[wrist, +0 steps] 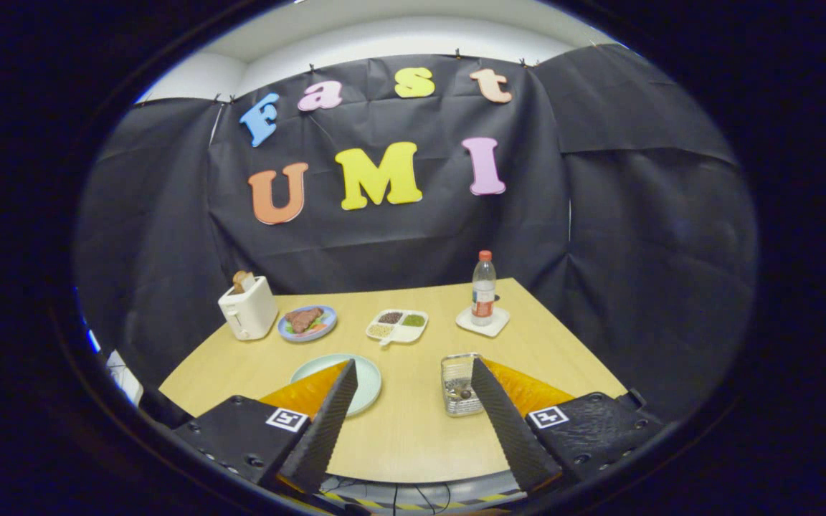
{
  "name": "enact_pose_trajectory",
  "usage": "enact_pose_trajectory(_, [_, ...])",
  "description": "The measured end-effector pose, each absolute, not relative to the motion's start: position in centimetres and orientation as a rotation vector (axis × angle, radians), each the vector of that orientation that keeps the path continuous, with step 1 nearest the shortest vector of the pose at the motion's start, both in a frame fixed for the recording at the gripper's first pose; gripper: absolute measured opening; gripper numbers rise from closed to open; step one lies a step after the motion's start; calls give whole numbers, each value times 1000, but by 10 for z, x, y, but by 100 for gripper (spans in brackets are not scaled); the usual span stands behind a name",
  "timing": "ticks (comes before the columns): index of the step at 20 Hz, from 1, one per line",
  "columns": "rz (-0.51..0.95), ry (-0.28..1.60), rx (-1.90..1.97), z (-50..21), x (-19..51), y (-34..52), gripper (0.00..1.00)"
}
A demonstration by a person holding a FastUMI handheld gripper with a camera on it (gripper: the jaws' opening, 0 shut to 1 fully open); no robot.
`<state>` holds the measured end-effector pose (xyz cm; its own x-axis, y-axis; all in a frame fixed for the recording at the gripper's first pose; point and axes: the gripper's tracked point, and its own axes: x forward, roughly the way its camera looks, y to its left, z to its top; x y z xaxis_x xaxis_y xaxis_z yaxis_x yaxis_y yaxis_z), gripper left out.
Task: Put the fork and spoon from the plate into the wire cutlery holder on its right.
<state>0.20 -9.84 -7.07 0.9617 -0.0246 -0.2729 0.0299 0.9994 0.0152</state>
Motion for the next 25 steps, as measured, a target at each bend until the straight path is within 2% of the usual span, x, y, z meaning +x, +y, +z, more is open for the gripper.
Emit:
enact_pose_trajectory(11, [-30,-7,-9,-34,-33,-54,96])
enact_pose_trajectory(25, [-37,-2,-36,-51,-41,-47,96])
